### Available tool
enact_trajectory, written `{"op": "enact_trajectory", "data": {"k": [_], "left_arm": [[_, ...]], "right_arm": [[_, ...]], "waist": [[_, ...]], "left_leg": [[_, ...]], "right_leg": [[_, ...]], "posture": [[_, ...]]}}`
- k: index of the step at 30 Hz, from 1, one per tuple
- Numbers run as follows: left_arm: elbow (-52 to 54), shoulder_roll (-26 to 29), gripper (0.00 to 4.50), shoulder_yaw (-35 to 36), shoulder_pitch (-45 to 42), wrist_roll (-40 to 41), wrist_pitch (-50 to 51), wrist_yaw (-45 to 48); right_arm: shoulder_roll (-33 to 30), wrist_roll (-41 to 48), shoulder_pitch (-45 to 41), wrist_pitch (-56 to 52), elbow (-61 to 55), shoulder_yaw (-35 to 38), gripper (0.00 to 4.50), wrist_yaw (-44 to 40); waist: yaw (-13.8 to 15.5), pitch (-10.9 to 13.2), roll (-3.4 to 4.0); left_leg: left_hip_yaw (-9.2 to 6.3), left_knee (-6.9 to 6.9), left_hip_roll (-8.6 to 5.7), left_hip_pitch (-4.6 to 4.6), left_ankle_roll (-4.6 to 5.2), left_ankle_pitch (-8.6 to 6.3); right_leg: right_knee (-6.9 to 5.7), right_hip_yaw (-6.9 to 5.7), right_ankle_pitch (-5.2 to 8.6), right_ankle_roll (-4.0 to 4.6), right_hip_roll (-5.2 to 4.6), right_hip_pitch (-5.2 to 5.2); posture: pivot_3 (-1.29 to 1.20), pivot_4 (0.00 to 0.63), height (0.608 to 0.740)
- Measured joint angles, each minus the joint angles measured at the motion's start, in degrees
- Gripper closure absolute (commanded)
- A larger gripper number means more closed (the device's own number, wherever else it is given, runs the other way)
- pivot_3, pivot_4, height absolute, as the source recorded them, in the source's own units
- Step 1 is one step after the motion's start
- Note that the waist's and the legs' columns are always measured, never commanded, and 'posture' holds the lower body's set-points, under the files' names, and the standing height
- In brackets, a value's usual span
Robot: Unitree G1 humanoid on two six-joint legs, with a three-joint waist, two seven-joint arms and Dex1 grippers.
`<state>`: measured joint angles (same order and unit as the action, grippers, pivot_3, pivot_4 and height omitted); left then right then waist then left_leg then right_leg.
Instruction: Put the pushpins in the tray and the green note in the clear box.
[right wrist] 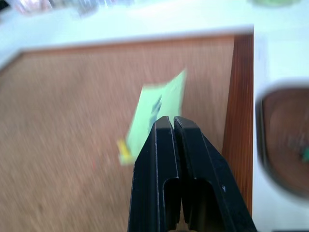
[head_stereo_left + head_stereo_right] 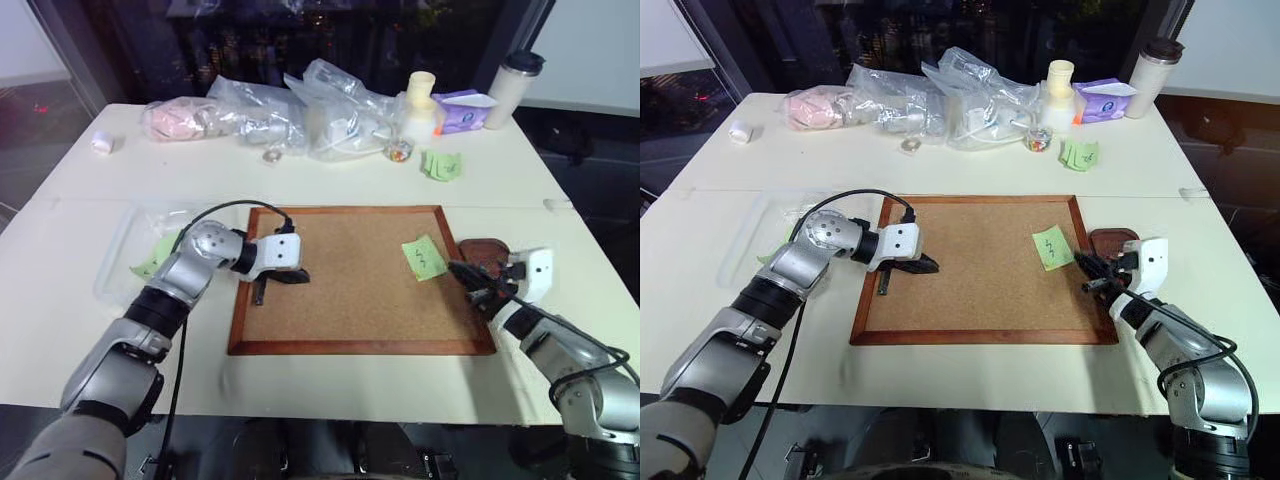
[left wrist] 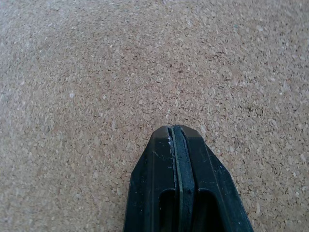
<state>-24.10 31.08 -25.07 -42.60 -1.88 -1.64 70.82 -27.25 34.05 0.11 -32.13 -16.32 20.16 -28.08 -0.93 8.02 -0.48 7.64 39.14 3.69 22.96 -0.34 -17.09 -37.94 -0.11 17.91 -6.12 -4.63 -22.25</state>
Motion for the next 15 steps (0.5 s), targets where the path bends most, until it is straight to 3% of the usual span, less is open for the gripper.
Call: {"op": "enact_trajectory", "data": {"k": [8,15], "left_arm": [[-0.6,0.2,4.50,-0.4,-0.3,-0.2,-1.0,0.0],[-0.6,0.0,4.50,0.0,-0.2,-0.2,-1.1,-0.1]], "right_arm": [[0.0,-0.2,-1.0,0.9,0.5,1.1,4.46,2.0],[-1.2,-6.0,-6.4,7.4,13.2,2.6,4.46,4.5]], "waist": [[-0.1,-0.1,-0.05],[0.0,-0.1,-0.05]], "left_leg": [[0.02,-0.03,0.01,-0.08,0.01,0.00],[0.04,-0.04,0.00,-0.10,0.00,0.00]], "right_leg": [[0.00,0.02,0.00,0.02,0.00,0.04],[0.00,0.02,0.00,0.02,0.01,0.04]], "posture": [[0.00,0.150,0.735],[0.00,0.150,0.735]]}}
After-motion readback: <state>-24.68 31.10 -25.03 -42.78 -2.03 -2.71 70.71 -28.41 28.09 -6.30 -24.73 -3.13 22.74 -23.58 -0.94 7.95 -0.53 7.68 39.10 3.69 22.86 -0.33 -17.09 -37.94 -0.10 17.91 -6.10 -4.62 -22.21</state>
